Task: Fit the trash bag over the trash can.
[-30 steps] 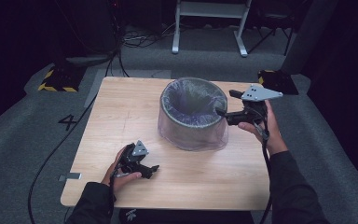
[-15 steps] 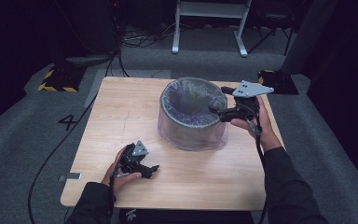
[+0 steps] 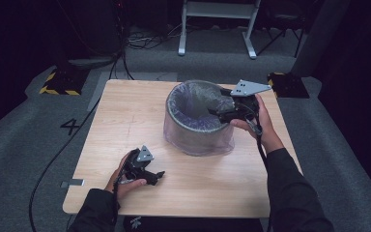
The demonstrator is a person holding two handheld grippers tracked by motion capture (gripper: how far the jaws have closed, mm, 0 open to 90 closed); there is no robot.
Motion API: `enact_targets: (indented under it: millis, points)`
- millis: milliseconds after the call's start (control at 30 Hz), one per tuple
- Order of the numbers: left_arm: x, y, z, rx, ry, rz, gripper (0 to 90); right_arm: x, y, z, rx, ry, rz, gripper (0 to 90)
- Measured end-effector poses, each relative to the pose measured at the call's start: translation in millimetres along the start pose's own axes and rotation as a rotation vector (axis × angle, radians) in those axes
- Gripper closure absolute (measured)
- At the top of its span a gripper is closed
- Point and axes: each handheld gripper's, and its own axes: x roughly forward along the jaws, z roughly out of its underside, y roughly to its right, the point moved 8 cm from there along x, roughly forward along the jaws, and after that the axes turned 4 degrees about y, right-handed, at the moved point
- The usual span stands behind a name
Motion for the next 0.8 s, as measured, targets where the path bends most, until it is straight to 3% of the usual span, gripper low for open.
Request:
enact_targets:
  millis: [300, 567, 800]
  points:
    - [-0.4, 0.0, 0.3, -0.002, 0.000, -0.003, 10.8, 13.0, 2.1, 3.9, -0.018, -0.056, 0.004, 21.8]
    - [-0.5, -0.1, 0.4, -0.002, 0.001, -0.005, 10.7, 23.3, -3.9, 9.1, -0.005, -0.079, -0.058, 24.7]
    - [-0.5, -0.3, 0.4, -0.004, 0.000, -0.007, 10.7, 31.5, -8.0, 14.9, -0.035, -0.135, -0.070, 26.0]
